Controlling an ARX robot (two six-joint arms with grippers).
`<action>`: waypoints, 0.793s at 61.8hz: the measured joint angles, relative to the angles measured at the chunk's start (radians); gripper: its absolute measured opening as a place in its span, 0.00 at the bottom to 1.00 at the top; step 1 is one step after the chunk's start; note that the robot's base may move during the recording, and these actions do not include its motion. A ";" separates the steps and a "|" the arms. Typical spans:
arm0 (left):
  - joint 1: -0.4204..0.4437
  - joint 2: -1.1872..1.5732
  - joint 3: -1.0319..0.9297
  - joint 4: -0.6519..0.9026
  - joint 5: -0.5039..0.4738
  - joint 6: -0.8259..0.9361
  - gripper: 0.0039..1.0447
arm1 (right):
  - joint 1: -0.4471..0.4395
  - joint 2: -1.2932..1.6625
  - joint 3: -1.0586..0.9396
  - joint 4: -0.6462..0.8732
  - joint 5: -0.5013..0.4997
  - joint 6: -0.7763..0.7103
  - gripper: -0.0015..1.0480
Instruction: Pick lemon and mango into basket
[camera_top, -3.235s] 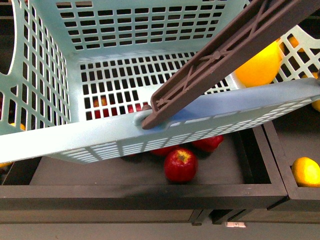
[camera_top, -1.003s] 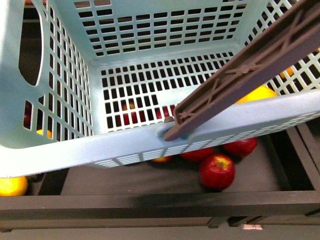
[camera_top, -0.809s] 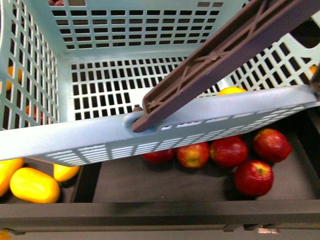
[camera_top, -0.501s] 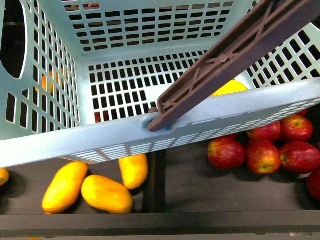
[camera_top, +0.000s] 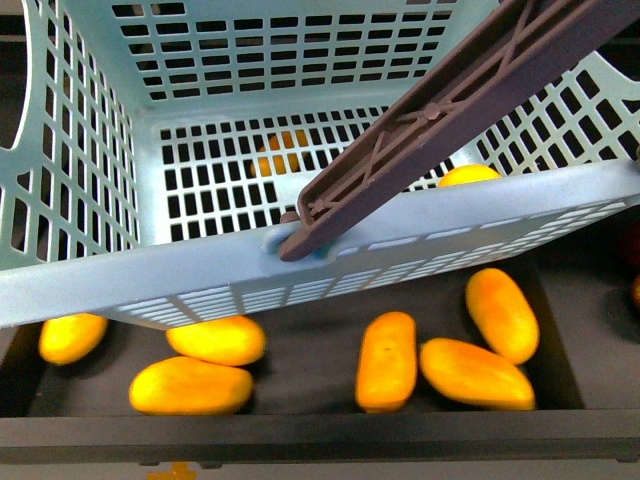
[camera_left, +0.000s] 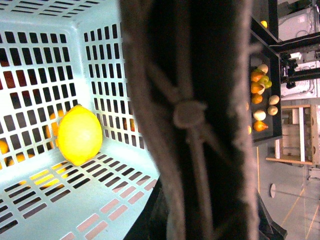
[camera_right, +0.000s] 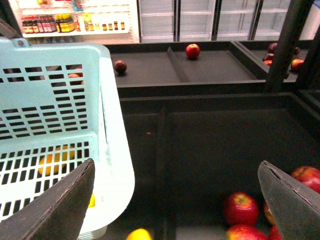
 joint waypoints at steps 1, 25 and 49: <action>0.000 0.000 0.000 0.000 0.000 0.000 0.04 | 0.000 0.000 0.000 0.000 0.000 0.000 0.92; 0.000 0.000 0.000 0.000 -0.002 0.002 0.04 | 0.000 0.000 0.000 0.000 -0.001 0.000 0.92; 0.015 -0.002 0.000 0.000 -0.020 -0.001 0.04 | 0.001 0.000 0.000 0.000 -0.010 -0.001 0.92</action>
